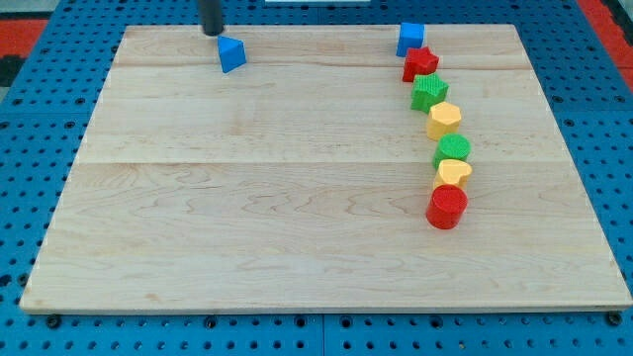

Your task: Push the blue triangle parallel to the blue cube

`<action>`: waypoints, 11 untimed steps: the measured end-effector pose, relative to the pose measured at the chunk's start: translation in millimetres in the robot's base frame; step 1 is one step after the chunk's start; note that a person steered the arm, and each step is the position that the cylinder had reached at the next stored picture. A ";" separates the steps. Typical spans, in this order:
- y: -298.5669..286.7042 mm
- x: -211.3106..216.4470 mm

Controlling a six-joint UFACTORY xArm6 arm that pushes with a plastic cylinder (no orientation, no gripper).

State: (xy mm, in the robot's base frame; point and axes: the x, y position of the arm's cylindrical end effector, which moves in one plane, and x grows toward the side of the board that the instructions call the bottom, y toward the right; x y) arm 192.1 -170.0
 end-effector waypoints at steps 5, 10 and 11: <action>171.3 45.9; 204.4 116.9; 254.6 235.7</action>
